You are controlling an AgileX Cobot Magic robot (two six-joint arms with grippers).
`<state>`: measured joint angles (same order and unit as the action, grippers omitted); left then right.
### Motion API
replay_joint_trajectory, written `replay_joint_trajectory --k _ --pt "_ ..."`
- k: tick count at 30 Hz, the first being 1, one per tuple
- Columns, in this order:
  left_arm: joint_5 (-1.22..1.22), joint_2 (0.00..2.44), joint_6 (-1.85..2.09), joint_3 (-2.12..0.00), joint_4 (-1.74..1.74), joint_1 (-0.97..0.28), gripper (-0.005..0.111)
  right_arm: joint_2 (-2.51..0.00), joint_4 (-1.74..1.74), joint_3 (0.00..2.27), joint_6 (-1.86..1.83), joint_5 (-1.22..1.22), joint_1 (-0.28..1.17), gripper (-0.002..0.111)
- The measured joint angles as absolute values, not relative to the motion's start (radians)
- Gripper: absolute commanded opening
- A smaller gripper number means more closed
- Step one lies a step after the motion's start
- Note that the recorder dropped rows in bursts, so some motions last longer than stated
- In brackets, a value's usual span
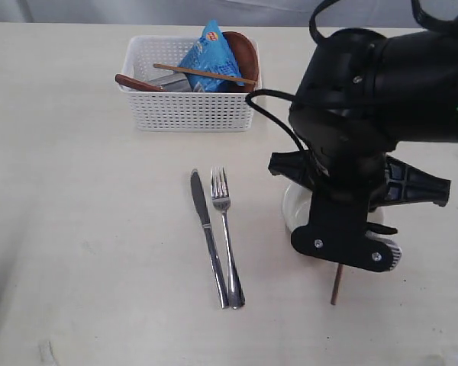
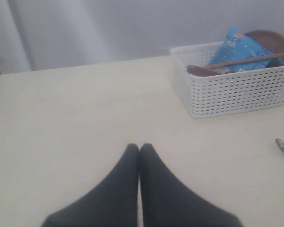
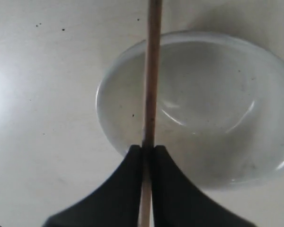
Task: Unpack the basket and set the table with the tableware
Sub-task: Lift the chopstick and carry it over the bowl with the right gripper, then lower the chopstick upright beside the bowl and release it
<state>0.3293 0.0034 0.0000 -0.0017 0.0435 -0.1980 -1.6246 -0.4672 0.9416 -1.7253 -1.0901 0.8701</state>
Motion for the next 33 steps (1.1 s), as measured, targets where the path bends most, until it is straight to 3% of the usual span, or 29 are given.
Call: replay_joint_trajectory --k 13,33 --pt "0.329 0.003 0.0 -0.002 0.044 -0.198 0.0 -1.625 -0.48 0.929 -1.879 -0.897 0.87 0.0" --pt "0.329 0.003 0.0 -0.002 0.044 -0.198 0.0 -1.647 -0.478 0.891 -1.958 -0.889 0.87 0.0"
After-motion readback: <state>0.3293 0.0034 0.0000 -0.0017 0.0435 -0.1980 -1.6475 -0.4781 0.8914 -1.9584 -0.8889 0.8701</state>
